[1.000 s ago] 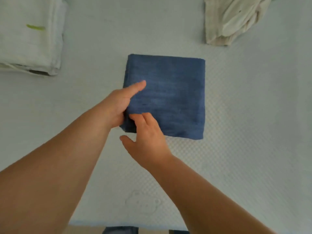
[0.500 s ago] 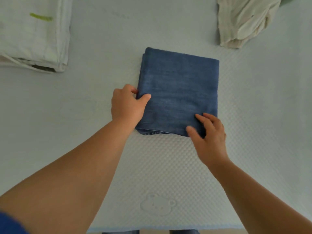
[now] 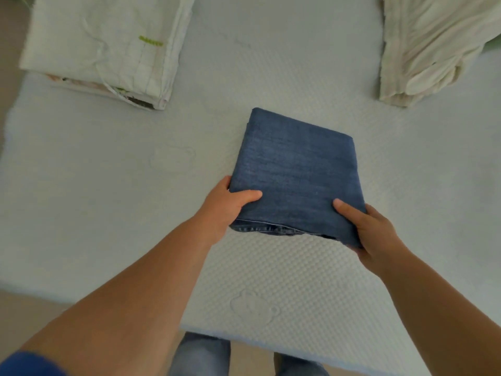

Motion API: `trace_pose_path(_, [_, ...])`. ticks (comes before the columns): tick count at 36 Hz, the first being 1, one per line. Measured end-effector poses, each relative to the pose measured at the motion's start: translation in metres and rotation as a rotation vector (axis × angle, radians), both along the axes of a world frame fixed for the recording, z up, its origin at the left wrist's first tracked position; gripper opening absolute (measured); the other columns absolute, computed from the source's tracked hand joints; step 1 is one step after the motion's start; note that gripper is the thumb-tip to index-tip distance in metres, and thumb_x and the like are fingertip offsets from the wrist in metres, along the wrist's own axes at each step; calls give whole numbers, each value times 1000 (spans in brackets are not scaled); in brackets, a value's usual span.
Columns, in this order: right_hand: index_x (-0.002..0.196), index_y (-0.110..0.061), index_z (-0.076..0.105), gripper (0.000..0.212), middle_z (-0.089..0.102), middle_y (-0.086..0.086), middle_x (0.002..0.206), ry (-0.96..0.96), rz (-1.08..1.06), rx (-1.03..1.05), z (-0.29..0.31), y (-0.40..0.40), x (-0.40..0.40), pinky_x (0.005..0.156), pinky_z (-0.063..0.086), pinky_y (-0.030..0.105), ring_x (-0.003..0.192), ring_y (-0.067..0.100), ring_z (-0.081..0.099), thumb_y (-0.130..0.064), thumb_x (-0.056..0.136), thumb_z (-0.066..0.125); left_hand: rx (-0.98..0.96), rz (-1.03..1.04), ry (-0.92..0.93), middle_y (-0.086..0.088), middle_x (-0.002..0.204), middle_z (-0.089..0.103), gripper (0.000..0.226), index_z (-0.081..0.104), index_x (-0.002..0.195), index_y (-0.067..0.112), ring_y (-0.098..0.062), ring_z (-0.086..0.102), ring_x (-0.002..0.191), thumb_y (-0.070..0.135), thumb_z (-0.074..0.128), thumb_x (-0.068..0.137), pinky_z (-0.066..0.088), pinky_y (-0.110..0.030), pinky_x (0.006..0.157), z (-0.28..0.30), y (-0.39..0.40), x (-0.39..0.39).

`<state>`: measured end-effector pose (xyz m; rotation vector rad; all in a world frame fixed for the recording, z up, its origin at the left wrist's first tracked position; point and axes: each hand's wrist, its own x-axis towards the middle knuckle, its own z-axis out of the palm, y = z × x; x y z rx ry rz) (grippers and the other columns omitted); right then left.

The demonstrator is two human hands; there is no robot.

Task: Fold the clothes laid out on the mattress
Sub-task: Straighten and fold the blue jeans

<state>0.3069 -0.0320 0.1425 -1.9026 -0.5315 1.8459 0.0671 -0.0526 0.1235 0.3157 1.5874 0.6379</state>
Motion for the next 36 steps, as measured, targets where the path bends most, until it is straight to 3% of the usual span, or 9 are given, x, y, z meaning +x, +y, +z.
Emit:
trace_pose_path(4, [111,-16,58,56,73,-4,95,105,32,-70,29,-24,-20,60,56,26,84,14,70,-31,61,77,-86,41,-74,2,113,65,45,53,120,26,-20,65,99,6,64,82,53,-44,87,40,-35,-22])
trace_pose_path(8, [115,-13,57,55,72,2,101,206,99,-73,50,-38,-45,62,57,29,89,20,70,-25,64,75,-64,105,-58,3,106,66,41,55,116,25,-16,68,86,3,63,83,56,-32,66,71,-64,-53])
trace_pose_path(11, [116,-13,57,57,71,3,105,243,205,-4,64,-41,-71,65,55,26,93,21,69,-28,63,74,-41,182,-62,-1,102,69,37,57,114,21,-16,70,80,1,62,83,55,-28,60,87,-82,-84])
trace_pose_path(14, [111,-24,59,61,71,-6,103,145,330,100,75,-42,-107,70,54,26,92,13,68,-39,55,77,-4,260,-38,-2,98,72,34,59,112,16,-19,70,83,-1,61,82,54,-29,63,96,-94,-121])
trace_pose_path(16, [105,-32,59,54,71,-16,97,71,408,180,81,-41,-137,64,53,17,86,3,67,-41,55,77,44,270,-5,-3,101,71,35,61,111,17,-20,69,87,-2,60,82,53,-32,70,102,-97,-150])
trace_pose_path(20, [100,-36,58,39,68,-23,90,-19,420,315,85,-39,-206,55,49,9,79,-3,65,-24,70,78,177,219,29,1,105,71,45,61,109,25,-18,67,97,5,67,69,49,-33,81,112,-87,-223])
trace_pose_path(25, [100,-42,54,42,65,-28,95,-102,356,437,94,-23,-285,56,50,10,83,-8,63,-26,69,78,334,136,52,8,107,69,55,60,108,36,-11,65,99,9,61,60,51,-25,76,121,-45,-313])
trace_pose_path(29, [98,-45,51,39,65,-25,92,-173,346,480,94,15,-362,65,45,14,83,-8,61,-31,72,77,352,69,111,7,107,67,60,56,107,43,-12,63,98,10,58,57,49,-29,79,113,12,-381])
trace_pose_path(36, [109,-35,46,40,58,-22,93,-377,381,579,77,72,-439,57,40,9,80,-7,56,-29,79,72,393,140,121,1,104,67,64,57,116,31,-15,67,86,-10,52,68,49,-28,65,73,76,-434])
